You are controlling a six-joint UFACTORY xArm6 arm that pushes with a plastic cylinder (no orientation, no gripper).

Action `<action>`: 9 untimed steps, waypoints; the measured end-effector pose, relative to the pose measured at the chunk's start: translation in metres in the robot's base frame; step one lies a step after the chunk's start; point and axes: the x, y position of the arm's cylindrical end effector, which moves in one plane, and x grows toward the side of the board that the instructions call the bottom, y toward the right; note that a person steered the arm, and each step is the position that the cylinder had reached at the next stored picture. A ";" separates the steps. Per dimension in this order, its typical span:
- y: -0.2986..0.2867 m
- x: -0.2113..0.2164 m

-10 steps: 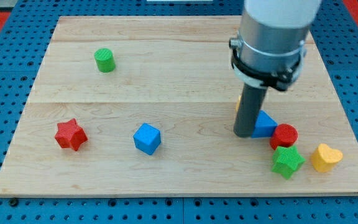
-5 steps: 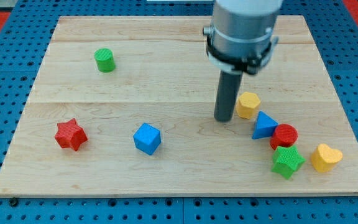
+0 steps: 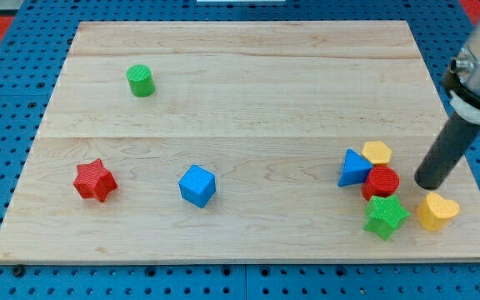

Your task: Push yellow hexagon into the red circle

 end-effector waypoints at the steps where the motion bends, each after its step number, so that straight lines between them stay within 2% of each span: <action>1: 0.000 0.000; 2: 0.000 -0.040; 3: -0.012 -0.118; 4: -0.045 -0.163; 5: -0.072 -0.145; 7: -0.054 -0.064; 8: -0.043 -0.041; 9: -0.043 -0.041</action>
